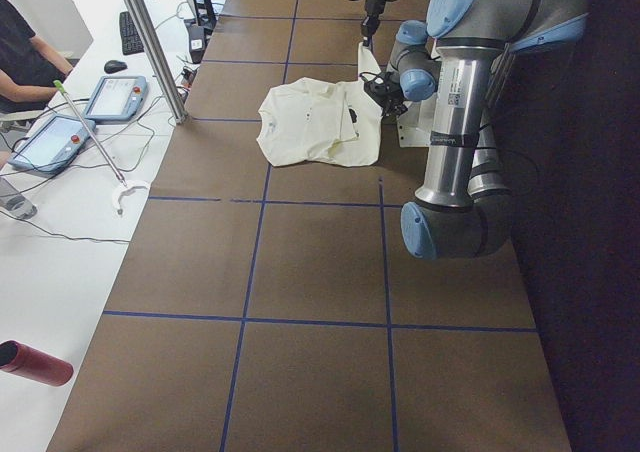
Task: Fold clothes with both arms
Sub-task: 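Lift the hem with both grippers and fold it toward the collar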
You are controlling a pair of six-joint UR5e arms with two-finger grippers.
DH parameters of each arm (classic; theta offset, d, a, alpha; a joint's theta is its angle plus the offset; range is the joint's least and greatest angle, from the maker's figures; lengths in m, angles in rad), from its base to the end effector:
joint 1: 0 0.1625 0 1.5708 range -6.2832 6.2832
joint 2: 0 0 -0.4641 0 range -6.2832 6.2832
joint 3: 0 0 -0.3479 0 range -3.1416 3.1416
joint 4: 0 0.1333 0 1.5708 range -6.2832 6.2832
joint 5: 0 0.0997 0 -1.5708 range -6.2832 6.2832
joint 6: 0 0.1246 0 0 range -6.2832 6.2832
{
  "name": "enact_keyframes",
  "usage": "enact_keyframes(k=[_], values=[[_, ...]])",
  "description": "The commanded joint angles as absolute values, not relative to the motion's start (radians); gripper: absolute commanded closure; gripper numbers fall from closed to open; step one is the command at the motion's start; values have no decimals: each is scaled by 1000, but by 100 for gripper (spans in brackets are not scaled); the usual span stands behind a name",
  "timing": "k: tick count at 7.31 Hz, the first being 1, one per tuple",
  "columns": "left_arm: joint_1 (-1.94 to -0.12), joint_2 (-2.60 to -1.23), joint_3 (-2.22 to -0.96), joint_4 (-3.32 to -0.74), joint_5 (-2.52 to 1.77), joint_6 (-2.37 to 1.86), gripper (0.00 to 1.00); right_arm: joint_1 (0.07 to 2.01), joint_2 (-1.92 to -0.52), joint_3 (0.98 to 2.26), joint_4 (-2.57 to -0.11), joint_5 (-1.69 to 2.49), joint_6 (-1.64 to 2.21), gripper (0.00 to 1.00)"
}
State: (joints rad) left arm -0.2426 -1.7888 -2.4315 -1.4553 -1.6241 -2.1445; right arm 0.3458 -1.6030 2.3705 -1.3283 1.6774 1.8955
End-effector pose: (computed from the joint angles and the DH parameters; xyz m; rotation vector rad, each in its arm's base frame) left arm 0.3810 -0.2248 0.2982 -0.2122 0.9649 -0.7252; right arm -0.3294 -0.2463 0.3663 -0.0880 -1.0246 0.5576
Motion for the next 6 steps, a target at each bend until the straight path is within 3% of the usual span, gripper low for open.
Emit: enact_keyframes(k=[1,3,6], values=[[-381,-1885,-2268,-1459,-1623,-2086,100,475,-1500,2223,-1338,1716,1722,100],[-454,-1920,-2147,-1483,-1562,-2022,100,567,-1362,2037,-1339,1730,1663,100],[-534,-2021,-1855,-1667,-1517,-1975,100,658,-1170,1759,-1336,1723,1542,100]])
